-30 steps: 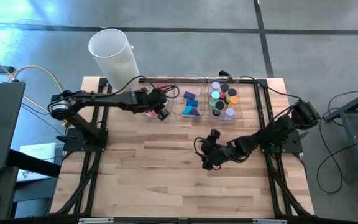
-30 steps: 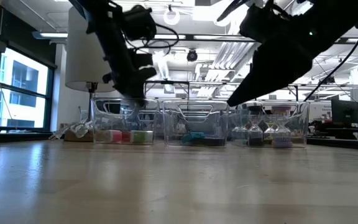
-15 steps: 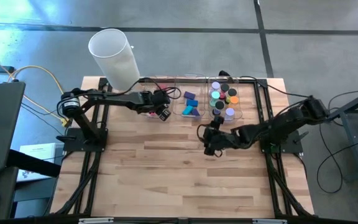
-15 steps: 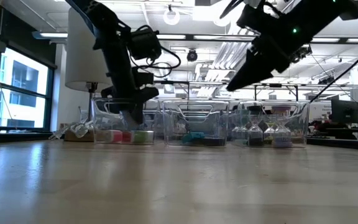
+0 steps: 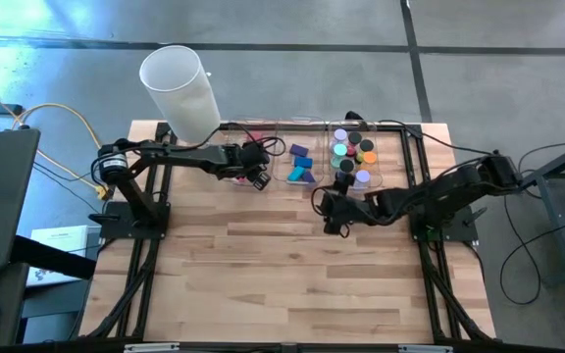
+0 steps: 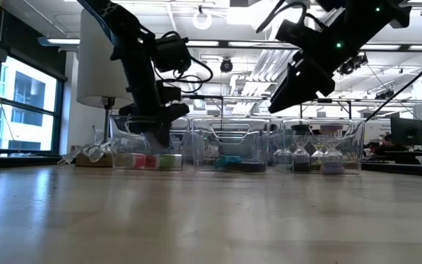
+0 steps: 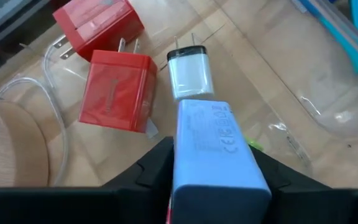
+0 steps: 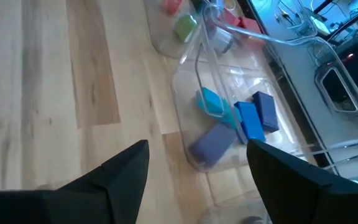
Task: Pick & Place Office items
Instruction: Put the light blue charger adapter into the left transparent bin, then return to Home Position
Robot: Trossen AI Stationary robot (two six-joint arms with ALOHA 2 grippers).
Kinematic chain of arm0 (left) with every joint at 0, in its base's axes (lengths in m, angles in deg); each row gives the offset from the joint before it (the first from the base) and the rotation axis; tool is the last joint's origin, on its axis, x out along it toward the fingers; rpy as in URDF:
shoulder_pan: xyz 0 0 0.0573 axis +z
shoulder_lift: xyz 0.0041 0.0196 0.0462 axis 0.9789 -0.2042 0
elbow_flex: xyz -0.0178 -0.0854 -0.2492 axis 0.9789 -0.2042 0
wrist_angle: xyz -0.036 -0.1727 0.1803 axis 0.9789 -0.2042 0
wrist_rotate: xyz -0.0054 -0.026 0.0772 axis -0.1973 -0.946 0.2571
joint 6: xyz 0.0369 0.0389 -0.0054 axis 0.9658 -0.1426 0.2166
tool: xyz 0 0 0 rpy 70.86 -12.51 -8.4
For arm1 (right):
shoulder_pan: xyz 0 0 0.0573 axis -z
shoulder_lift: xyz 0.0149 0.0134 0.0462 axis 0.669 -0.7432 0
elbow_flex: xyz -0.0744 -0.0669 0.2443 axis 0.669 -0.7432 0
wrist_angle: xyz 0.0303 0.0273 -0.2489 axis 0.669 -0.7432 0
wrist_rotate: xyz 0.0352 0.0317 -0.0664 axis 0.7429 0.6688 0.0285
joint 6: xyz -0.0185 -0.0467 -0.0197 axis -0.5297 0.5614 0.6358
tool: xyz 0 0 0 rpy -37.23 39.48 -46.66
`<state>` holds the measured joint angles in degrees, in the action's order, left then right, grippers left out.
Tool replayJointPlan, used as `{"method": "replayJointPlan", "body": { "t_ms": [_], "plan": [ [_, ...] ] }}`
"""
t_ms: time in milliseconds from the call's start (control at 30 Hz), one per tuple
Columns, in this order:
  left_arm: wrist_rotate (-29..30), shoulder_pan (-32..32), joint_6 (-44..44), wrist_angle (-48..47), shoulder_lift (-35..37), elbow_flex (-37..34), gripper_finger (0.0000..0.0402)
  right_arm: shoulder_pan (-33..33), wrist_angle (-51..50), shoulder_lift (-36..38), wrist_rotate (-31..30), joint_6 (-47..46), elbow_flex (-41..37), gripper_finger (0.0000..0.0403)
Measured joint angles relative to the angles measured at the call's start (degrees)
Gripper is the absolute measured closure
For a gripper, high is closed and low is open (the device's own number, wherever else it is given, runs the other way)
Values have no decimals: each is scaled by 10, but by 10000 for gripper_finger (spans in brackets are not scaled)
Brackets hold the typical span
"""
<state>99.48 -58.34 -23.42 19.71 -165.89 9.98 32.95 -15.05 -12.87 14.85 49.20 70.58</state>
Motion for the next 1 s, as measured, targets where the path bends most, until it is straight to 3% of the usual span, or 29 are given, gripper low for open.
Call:
{"method": "replayJointPlan", "body": {
  "t_ms": [233,700,767,1000],
  "plan": [
    [-1,0,0,1,0,0,192,20,-2,0,32,17,0,144],
    [0,-27,78,-3,54,27,180,34,-9,31,61,5,0,144],
    [2,-42,98,-7,71,34,180,34,-7,46,100,-17,0,144],
    [55,-109,145,-25,140,36,180,34,31,66,331,-19,0,144]
  ]
}}
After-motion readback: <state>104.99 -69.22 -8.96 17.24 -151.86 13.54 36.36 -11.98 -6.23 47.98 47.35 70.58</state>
